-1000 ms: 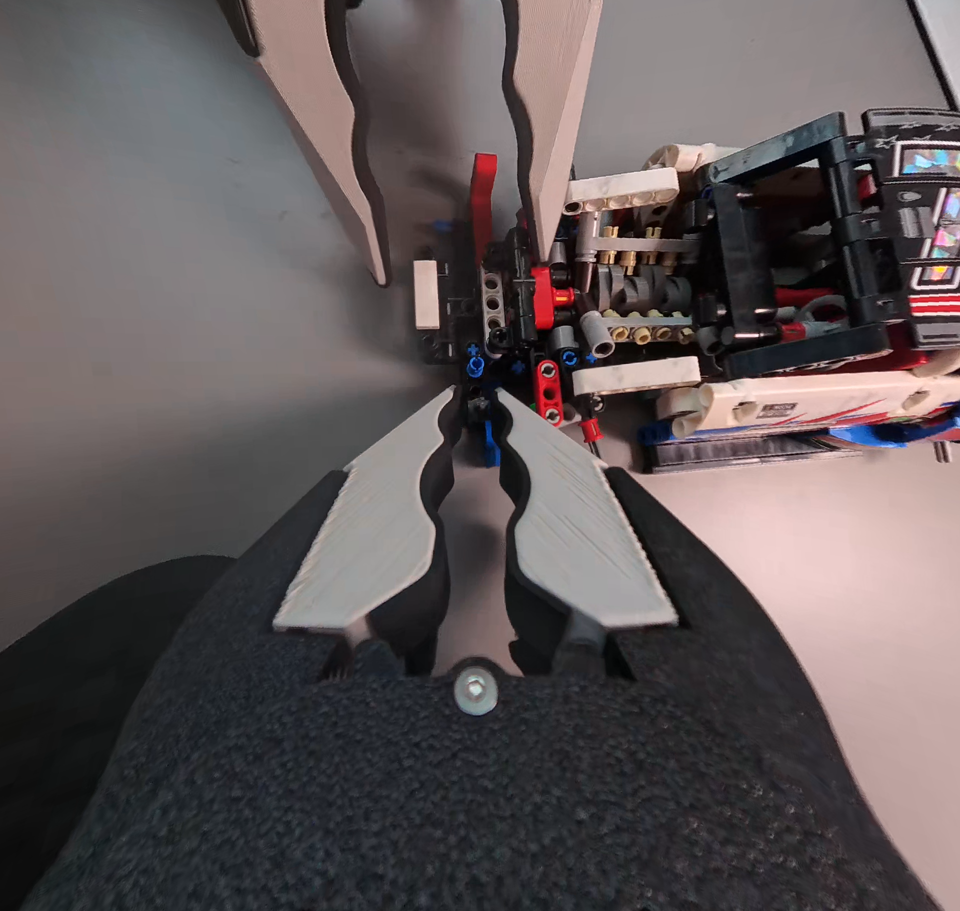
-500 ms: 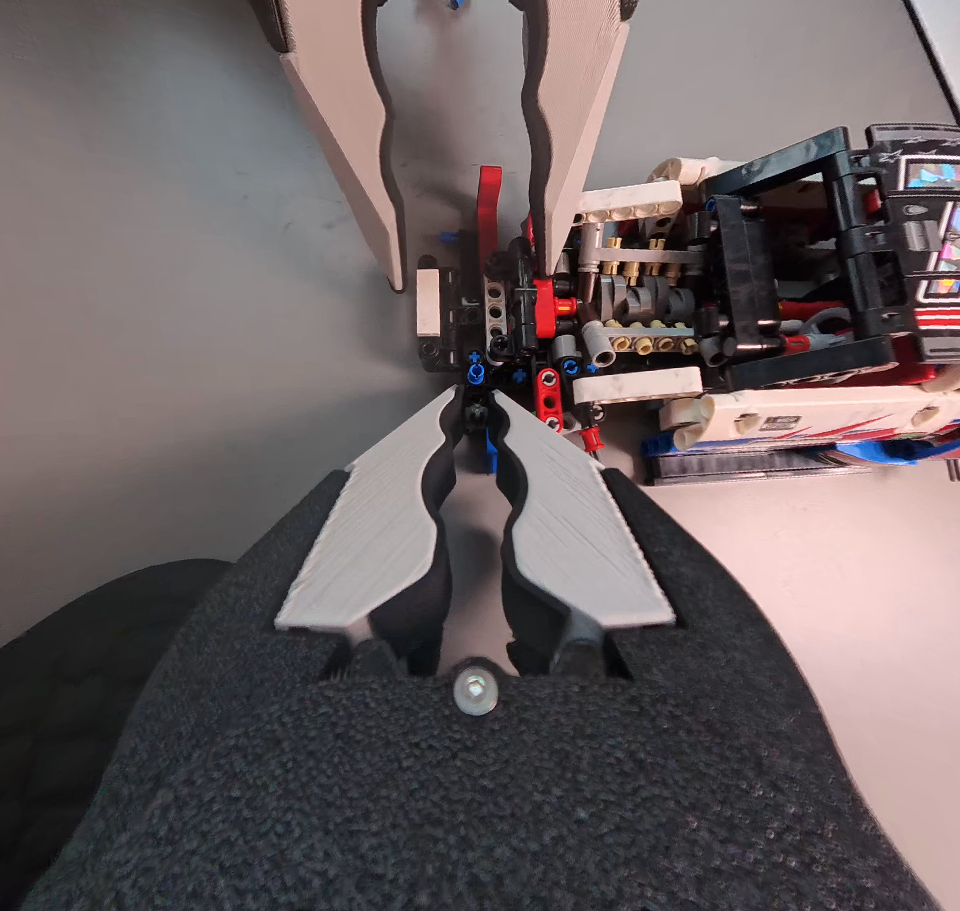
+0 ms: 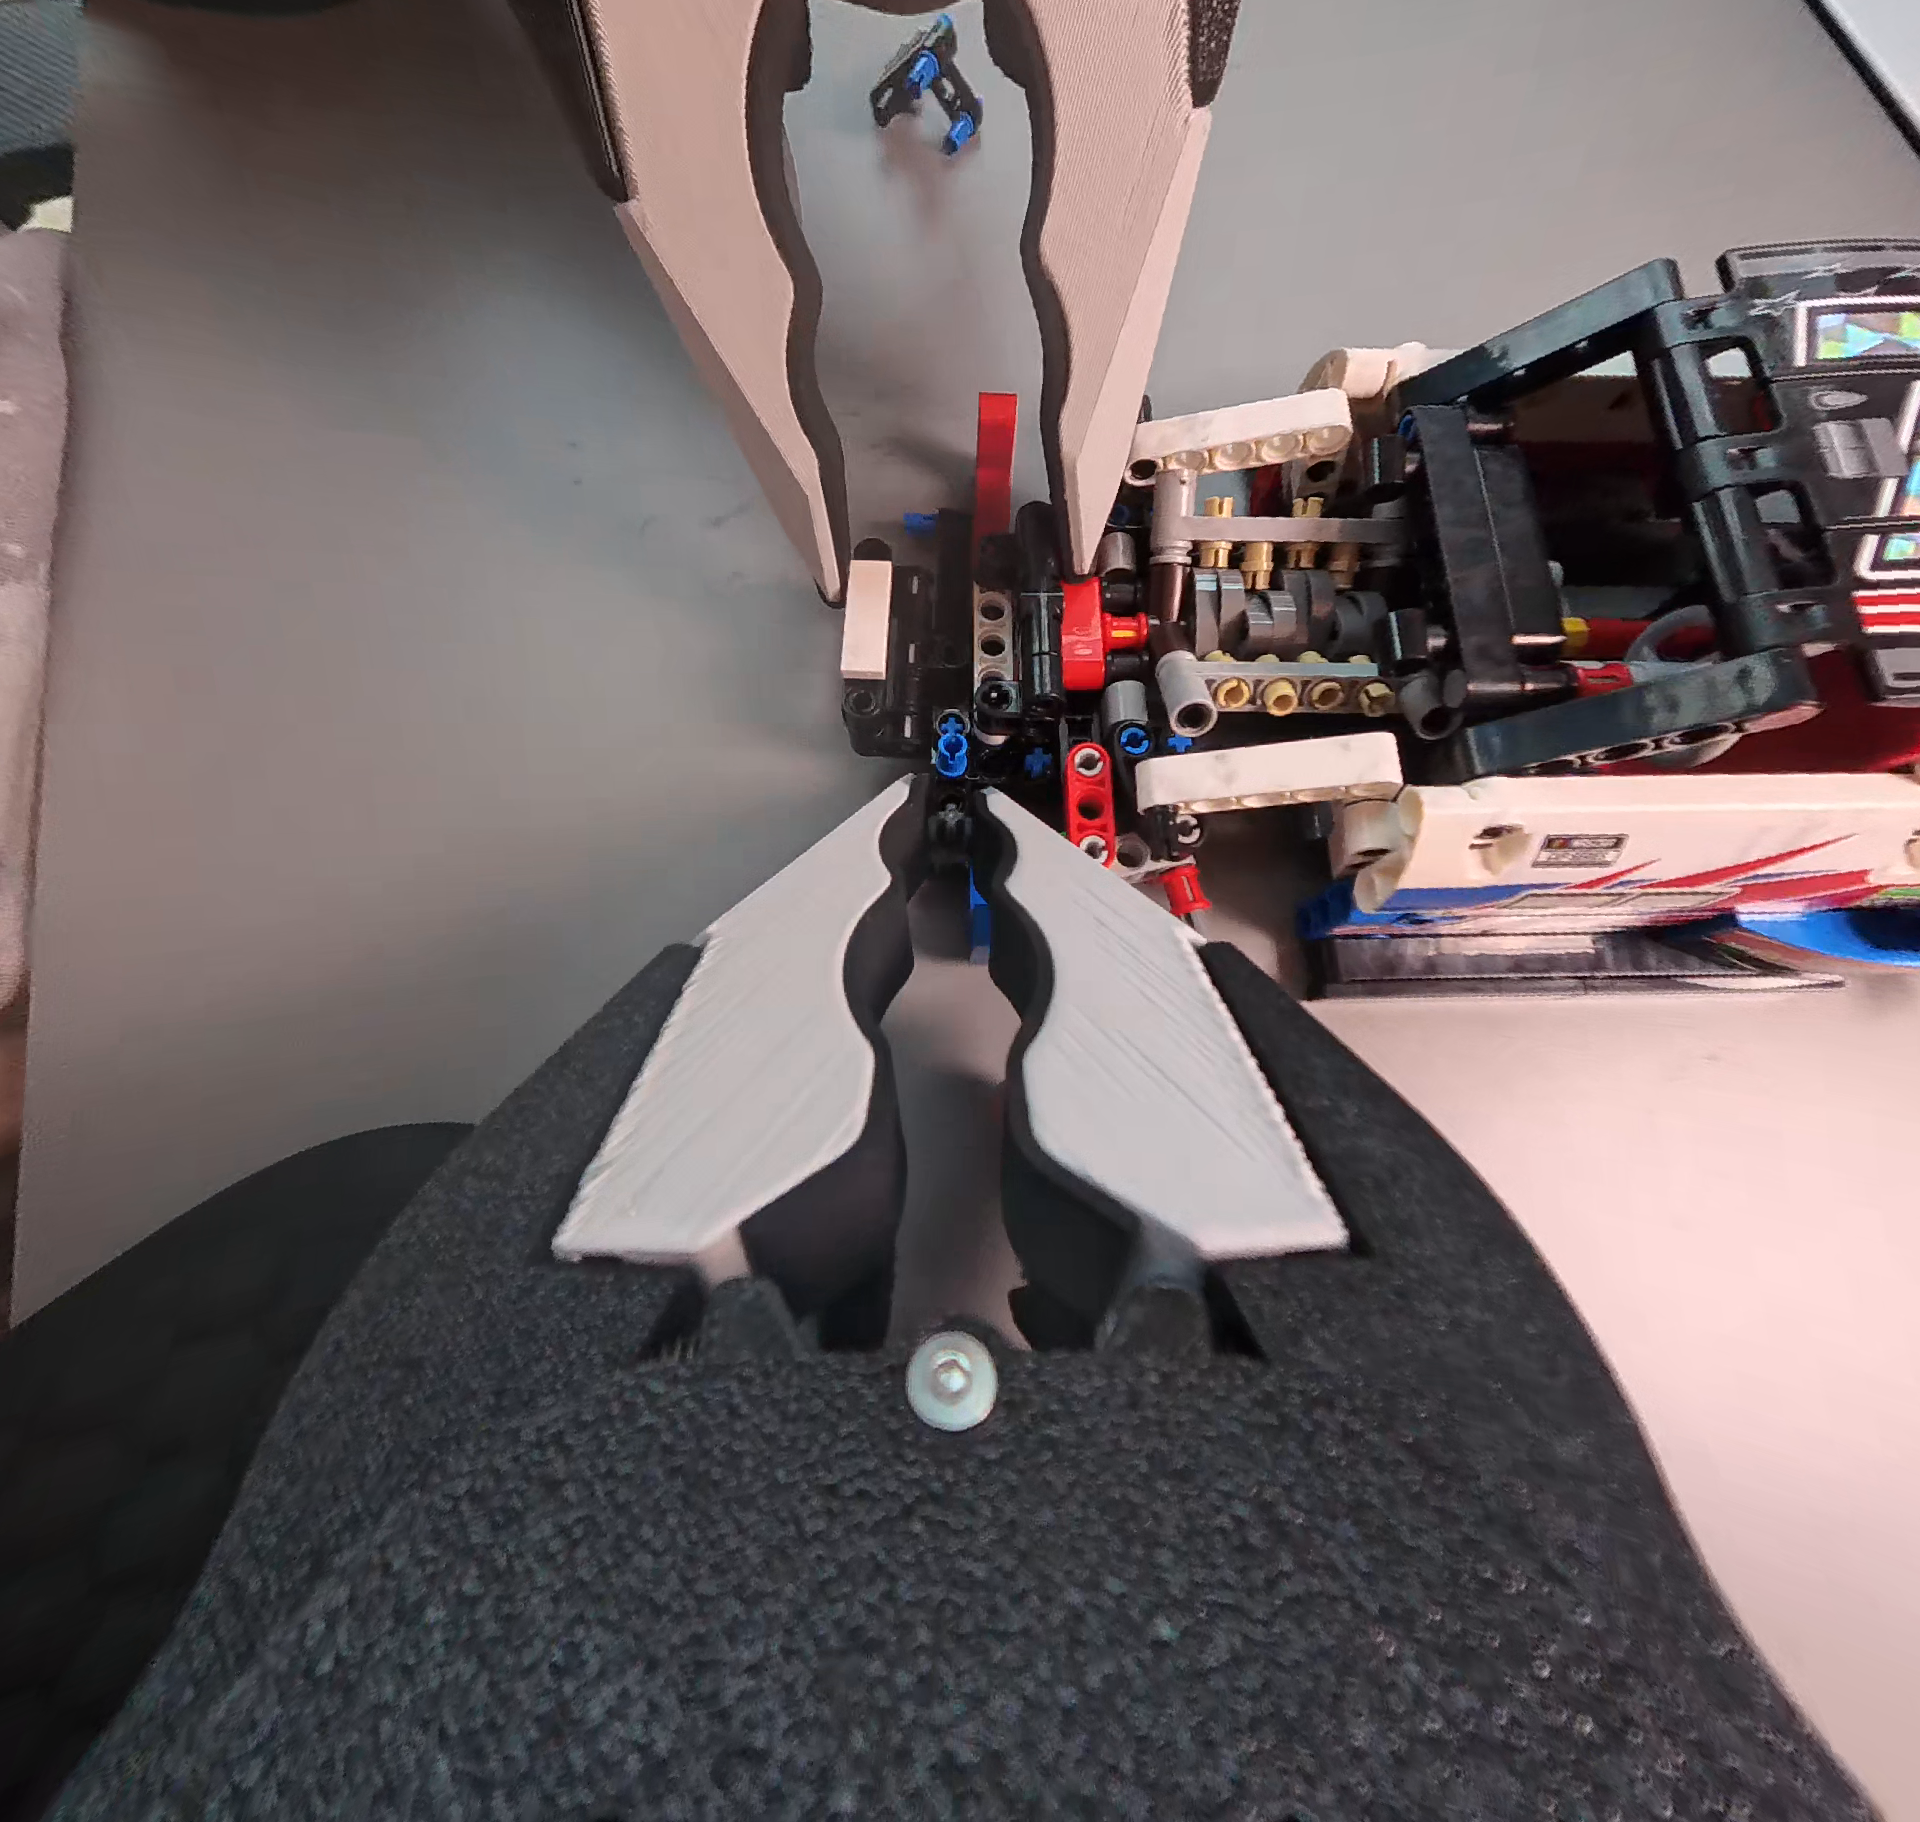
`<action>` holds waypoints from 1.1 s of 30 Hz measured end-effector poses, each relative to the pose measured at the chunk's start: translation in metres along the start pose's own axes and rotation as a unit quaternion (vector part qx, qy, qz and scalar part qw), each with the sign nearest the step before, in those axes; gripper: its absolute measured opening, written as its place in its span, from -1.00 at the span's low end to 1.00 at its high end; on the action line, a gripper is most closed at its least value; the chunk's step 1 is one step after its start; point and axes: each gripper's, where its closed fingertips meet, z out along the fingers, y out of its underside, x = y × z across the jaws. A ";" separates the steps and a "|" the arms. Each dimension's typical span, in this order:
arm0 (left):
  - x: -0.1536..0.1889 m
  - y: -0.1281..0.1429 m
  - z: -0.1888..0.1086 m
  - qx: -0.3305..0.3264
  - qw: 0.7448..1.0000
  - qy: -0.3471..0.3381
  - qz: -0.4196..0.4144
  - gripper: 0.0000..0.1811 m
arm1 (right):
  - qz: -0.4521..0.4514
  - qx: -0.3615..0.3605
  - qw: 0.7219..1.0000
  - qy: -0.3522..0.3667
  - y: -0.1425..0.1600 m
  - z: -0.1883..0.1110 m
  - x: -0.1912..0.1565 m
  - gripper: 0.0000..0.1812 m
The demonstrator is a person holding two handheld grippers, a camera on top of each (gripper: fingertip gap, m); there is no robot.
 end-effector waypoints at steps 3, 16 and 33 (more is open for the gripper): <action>0.001 0.000 0.000 -0.010 1.000 0.000 0.004 -0.55 | 0.001 0.004 1.000 -0.003 -0.001 -0.001 -0.001 -0.95; 0.001 0.000 -0.003 -0.022 1.000 0.010 -0.009 -0.56 | 0.017 0.035 0.999 0.001 -0.008 -0.007 -0.002 -0.95; 0.003 -0.004 -0.005 -0.033 0.999 0.027 -0.006 -0.57 | 0.013 0.063 0.998 0.002 -0.013 -0.013 -0.005 -0.95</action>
